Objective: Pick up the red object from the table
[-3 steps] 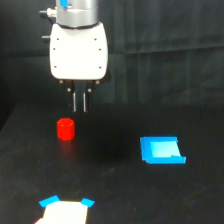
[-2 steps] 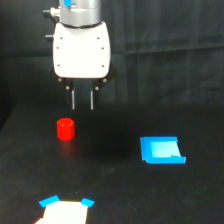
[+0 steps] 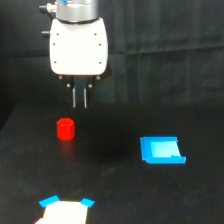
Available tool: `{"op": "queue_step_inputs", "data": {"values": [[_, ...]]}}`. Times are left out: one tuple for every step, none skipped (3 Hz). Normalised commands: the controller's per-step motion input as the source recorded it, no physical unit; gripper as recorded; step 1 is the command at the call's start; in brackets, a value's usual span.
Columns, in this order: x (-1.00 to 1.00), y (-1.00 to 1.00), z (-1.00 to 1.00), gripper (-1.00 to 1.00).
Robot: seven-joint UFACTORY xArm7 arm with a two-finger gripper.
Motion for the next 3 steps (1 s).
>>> {"op": "queue_step_inputs", "data": {"values": [[0.59,0.05,0.03,1.00],[-0.31,-1.00,1.00,-1.00],[1.00,-0.09,0.21,1.00]]}}
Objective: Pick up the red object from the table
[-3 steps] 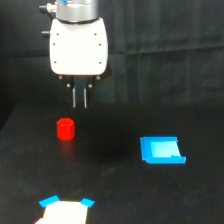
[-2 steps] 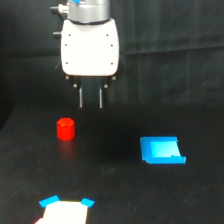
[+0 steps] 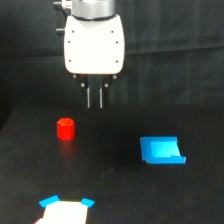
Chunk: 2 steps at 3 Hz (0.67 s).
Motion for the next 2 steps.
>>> {"op": "queue_step_inputs", "data": {"values": [[1.00,0.96,-0.14,-0.29],[1.00,0.05,-0.49,1.00]]}}
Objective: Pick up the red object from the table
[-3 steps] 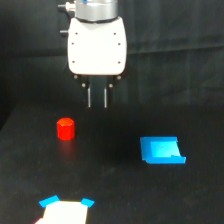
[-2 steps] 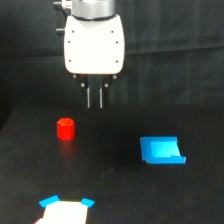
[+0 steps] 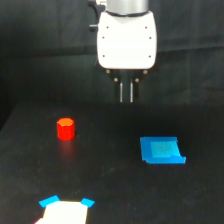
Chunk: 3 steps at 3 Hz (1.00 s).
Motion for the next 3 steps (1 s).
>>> {"op": "queue_step_inputs", "data": {"values": [[1.00,0.12,-1.00,0.94],[-0.68,1.00,-0.09,-1.00],[1.00,0.17,0.14,1.00]]}}
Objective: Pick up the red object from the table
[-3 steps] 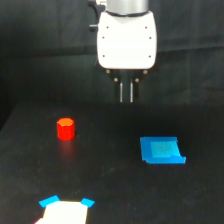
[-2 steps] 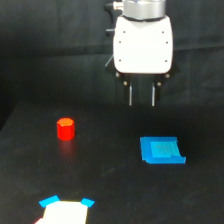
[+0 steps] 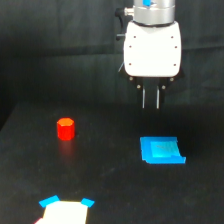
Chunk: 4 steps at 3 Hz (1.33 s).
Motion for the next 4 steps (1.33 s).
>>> {"op": "queue_step_inputs", "data": {"values": [[1.00,0.72,-0.79,0.78],[-0.12,1.00,0.30,0.59],[-0.37,-1.00,0.55,0.14],[-0.15,1.00,0.25,0.79]]}}
